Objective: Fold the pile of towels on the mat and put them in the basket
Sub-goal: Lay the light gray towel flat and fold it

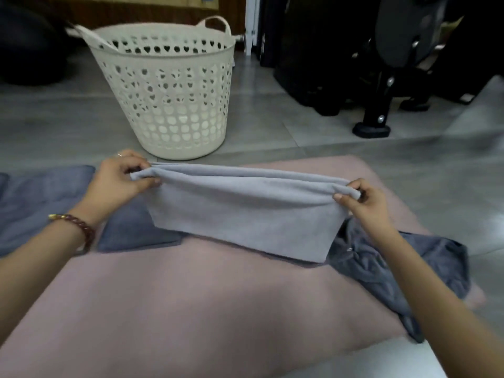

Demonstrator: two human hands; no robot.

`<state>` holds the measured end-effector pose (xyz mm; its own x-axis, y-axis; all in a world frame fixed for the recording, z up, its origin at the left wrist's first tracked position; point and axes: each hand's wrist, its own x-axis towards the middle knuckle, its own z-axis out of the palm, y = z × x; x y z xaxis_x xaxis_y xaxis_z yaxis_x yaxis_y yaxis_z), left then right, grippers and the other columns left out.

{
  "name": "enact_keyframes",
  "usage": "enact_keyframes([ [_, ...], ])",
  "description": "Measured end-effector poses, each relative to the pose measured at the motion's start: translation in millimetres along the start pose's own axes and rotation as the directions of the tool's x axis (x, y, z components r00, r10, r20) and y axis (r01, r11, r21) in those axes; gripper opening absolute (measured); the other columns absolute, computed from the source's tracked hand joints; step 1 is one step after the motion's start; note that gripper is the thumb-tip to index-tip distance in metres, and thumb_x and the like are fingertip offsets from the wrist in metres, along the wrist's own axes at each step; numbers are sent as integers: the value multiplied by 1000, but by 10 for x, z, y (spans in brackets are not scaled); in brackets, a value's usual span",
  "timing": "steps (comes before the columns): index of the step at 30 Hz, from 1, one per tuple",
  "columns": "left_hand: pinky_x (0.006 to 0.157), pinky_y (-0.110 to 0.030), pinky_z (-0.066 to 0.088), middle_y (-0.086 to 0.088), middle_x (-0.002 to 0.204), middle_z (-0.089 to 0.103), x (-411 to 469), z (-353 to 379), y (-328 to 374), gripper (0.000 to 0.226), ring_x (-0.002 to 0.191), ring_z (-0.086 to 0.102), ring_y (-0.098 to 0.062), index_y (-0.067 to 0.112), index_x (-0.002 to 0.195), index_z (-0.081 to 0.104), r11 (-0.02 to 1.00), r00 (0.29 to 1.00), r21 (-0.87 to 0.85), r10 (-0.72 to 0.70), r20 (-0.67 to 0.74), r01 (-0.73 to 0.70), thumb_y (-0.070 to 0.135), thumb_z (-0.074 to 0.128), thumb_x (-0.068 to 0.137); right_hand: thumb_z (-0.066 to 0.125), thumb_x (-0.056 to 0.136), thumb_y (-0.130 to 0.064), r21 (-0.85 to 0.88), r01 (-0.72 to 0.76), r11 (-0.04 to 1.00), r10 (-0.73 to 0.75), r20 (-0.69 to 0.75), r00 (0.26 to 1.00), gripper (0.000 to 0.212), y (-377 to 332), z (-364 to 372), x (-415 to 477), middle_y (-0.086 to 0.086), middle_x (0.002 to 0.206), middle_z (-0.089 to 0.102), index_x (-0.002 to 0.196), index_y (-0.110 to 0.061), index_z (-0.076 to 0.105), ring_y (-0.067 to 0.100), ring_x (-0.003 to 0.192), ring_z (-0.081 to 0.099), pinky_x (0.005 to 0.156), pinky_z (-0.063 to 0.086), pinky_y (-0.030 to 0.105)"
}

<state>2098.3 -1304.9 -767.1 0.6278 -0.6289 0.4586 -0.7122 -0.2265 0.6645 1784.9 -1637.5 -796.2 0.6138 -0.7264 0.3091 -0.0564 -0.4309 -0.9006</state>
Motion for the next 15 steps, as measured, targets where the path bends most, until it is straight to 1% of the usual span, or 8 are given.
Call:
enact_keyframes([
  [2,74,0,35,18,76,58,87,-55,110,46,78,51,17,35,66,54,997,987,29,74,-143,-71,-8,72,70,68,80,2,-5,89,996,-89,-96,991,31,-180,47,94,-15,61,52,68,-19,49,-4,57,43,55,35,10],
  [4,75,-2,34,17,76,54,83,-80,198,45,80,49,16,31,66,54,990,962,71,133,-239,-120,-11,69,70,67,83,-7,-65,187,980,-196,-164,967,30,-318,62,105,-19,64,54,70,-26,48,-5,61,46,59,36,10],
  [5,76,-2,34,16,79,52,37,-84,211,37,82,49,15,24,66,57,986,956,92,161,-246,-142,-11,68,71,65,84,-15,-126,232,965,-251,-171,953,29,-339,50,82,-17,66,55,70,-32,46,-3,63,47,60,36,13],
  [7,78,-6,35,19,84,53,-169,-90,138,8,84,51,9,7,69,62,969,952,133,232,-198,-208,0,63,74,56,81,-24,-307,352,884,-393,-80,916,18,-262,-1,-21,-12,70,55,72,-32,43,7,66,46,61,36,23],
  [9,76,-18,39,14,86,57,-476,-92,2,16,79,56,-9,2,71,63,908,932,264,354,-72,-324,13,52,77,51,77,-23,-459,503,732,-515,109,850,11,-58,-27,-233,6,79,61,75,-27,40,20,73,50,64,37,30],
  [11,71,-30,39,-4,81,63,-827,-110,-214,18,71,56,-28,6,72,62,797,886,390,438,154,-462,14,47,79,51,77,-22,-556,612,562,-524,332,784,10,206,-13,-569,13,84,65,81,-21,42,29,74,58,66,39,32],
  [13,68,-33,37,-9,78,63,-1228,-118,-381,14,68,55,-31,12,73,60,726,835,423,411,366,-543,12,46,77,50,79,-23,-544,740,396,-476,568,672,10,469,22,-1000,10,87,68,85,-17,45,28,69,62,64,40,31],
  [15,68,-31,35,-7,77,63,-1665,-71,-517,17,72,51,-25,13,72,62,711,765,380,344,545,-591,13,45,75,48,80,-24,-466,814,347,-369,730,576,10,715,37,-1427,7,91,69,86,-17,51,24,71,64,66,42,29],
])
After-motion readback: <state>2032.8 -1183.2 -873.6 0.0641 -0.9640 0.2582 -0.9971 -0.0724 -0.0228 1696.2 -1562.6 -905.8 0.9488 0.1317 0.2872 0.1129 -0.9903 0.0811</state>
